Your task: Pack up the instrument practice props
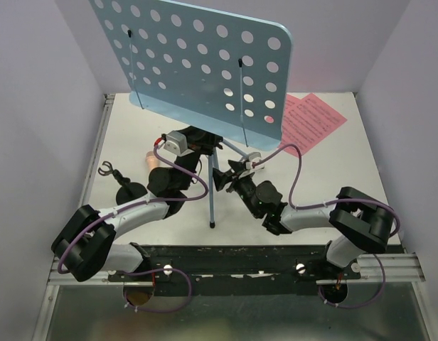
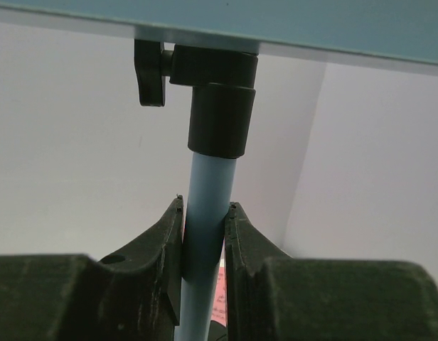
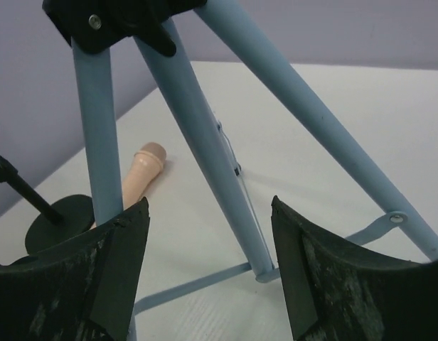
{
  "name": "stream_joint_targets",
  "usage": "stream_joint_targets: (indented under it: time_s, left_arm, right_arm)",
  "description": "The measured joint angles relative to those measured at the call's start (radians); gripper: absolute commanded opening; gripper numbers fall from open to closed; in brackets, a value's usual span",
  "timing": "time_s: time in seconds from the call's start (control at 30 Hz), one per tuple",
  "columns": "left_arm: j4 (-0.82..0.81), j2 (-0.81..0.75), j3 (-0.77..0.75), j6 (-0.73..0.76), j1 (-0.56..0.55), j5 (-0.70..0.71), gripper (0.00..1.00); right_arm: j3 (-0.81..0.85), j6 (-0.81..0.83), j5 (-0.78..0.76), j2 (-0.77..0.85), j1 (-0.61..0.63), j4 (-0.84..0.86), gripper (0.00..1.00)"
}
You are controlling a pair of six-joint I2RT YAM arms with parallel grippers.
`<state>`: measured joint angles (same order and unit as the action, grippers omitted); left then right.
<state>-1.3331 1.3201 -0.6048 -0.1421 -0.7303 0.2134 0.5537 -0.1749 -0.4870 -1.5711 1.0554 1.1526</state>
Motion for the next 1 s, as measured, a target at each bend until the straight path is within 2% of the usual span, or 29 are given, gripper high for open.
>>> stream_joint_targets:
  time_s: [0.37,0.47,0.7,0.77,0.8,0.93,0.97,1.0]
  left_arm:
    - [-0.005,0.003,0.006,-0.008,-0.023,0.007,0.0]
    - [-0.01,0.003,0.01,-0.009,-0.031,0.011,0.0]
    - [-0.009,-0.002,0.016,-0.009,-0.035,0.014,0.0]
    - [-0.007,-0.001,0.016,-0.009,-0.036,0.014,0.0]
    - [-0.007,-0.001,0.016,-0.009,-0.036,0.015,0.0]
    - [-0.006,-0.001,0.016,-0.013,-0.036,0.015,0.0]
    - [0.04,-0.027,0.013,-0.016,-0.039,0.015,0.0]
    - [0.04,-0.027,0.013,-0.016,-0.039,0.015,0.0]
  right_arm:
    - [0.093,-0.04,0.092,-0.125,-0.096,0.007,0.58]
    - [0.116,-0.054,0.127,-0.152,-0.102,0.007,0.5]
    - [0.153,-0.058,0.197,-0.185,-0.102,0.005,0.25]
    - [0.154,-0.056,0.212,-0.185,-0.106,0.002,0.12]
    - [0.154,-0.055,0.217,-0.185,-0.106,0.001,0.01]
    - [0.154,-0.056,0.224,-0.177,-0.108,-0.016,0.01]
    - [0.159,-0.06,0.23,-0.143,-0.114,-0.085,0.01]
    - [0.159,-0.06,0.23,-0.143,-0.114,-0.085,0.01]
